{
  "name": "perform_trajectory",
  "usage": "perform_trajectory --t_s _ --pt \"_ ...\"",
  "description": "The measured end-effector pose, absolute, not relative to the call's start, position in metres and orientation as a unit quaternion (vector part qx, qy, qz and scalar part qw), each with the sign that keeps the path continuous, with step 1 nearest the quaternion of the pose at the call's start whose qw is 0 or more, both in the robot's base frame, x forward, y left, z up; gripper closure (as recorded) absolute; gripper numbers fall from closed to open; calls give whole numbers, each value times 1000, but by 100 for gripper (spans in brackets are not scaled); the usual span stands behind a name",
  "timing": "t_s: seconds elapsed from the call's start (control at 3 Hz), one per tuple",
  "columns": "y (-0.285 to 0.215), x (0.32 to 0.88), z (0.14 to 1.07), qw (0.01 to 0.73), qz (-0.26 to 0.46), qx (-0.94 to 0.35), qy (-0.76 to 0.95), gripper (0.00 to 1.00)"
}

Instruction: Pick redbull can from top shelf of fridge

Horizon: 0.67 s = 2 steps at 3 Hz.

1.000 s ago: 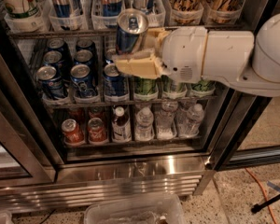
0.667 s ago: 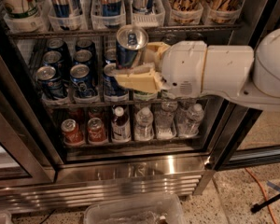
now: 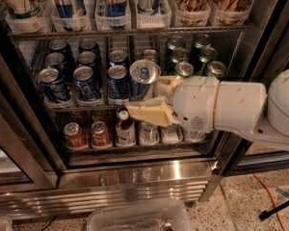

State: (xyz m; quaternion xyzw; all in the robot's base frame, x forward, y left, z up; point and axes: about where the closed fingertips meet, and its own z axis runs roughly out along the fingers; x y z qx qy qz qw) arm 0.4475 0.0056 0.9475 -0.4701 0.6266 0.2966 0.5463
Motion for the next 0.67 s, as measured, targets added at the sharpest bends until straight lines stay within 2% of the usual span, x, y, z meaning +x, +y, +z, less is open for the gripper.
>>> perform_trajectory --t_s 0.67 --pt "-4 434 925 520 313 -456 651 100"
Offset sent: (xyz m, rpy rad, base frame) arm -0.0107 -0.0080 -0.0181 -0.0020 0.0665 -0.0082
